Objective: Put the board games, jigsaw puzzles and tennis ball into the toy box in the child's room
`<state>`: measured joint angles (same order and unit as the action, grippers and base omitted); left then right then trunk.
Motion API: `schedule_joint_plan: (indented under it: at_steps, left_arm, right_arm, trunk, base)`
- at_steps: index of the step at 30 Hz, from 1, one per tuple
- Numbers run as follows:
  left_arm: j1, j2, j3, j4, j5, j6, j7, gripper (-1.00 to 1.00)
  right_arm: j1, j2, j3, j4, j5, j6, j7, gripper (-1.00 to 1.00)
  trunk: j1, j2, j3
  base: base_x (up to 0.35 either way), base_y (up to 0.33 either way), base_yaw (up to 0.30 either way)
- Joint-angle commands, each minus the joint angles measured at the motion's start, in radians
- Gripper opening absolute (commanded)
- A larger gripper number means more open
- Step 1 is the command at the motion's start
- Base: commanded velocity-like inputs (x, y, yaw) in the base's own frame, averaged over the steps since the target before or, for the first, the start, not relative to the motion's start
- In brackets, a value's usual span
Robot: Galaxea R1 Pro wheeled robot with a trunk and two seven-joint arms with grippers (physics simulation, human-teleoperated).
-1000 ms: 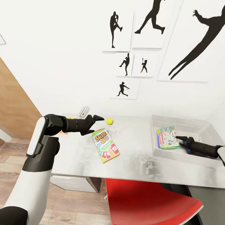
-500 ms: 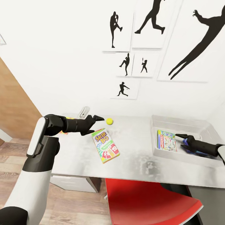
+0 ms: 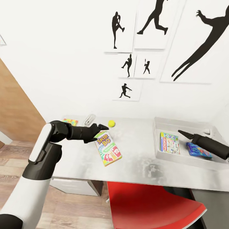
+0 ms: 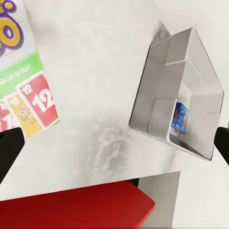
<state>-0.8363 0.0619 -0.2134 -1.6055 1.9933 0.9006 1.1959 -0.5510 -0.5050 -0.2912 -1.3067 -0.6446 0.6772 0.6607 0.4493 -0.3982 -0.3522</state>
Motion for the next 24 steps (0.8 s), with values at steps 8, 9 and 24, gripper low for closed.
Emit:
schedule_joint_plan:
  at_steps: [8,9,24]
  left_arm:
    - [0.02,-0.001,0.005,0.001,0.009,-0.001,0.004,1.0]
    - [0.02,-0.001,0.005,0.001,0.009,-0.001,0.004,1.0]
    - [0.047,-0.002,0.008,-0.001,-0.002,-0.006,0.002,1.0]
  right_arm:
    - [0.117,-0.009,-0.181,-0.276,0.003,0.067,-0.003,1.0]
    - [0.119,-0.008,-0.181,-0.28,0.003,0.071,-0.004,1.0]
    - [0.123,-0.005,-0.181,-0.302,0.005,0.088,-0.006,1.0]
  trunk:
    - [0.001,-0.002,0.0]
    - [0.001,-0.002,0.002]
    - [0.001,-0.002,0.025]
  base:
    - [-0.015,0.0,0.0]
    - [-0.002,0.0,0.0]
    - [-0.047,0.0,0.0]
